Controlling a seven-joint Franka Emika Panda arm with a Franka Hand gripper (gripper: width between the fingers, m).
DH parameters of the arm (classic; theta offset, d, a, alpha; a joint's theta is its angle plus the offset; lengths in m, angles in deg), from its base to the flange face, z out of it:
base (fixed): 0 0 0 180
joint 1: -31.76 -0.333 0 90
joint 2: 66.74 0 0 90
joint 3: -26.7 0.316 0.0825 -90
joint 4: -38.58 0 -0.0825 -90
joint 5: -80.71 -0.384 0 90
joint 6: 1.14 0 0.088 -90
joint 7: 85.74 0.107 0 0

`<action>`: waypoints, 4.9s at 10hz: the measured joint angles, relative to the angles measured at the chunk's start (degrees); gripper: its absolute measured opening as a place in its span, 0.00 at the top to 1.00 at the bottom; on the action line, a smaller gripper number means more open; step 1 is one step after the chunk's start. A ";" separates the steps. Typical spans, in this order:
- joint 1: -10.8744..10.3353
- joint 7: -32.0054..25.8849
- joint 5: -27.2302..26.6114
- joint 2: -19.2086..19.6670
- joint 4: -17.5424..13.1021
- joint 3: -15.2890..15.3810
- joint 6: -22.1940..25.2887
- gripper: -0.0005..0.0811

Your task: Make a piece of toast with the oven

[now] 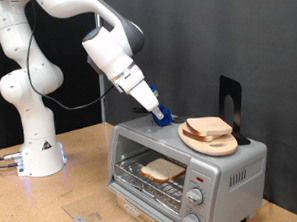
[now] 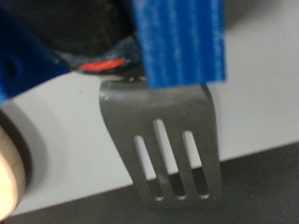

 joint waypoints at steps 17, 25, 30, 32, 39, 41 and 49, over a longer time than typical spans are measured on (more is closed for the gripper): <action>14.33 -10.40 3.34 -21.04 7.50 -18.39 23.63 0.01; 23.35 2.10 7.83 -22.01 3.10 -30.51 46.22 0.01; 26.71 14.07 15.99 -14.91 -1.72 -33.95 58.09 0.01; 26.78 23.84 16.06 -12.71 -3.38 -35.97 67.68 0.01; 26.85 24.40 13.80 -2.47 -5.02 -40.29 58.03 0.01; 26.63 23.21 13.66 -1.29 -5.60 -40.76 58.52 0.01; 26.28 17.68 8.61 13.21 -9.24 -47.43 57.71 0.01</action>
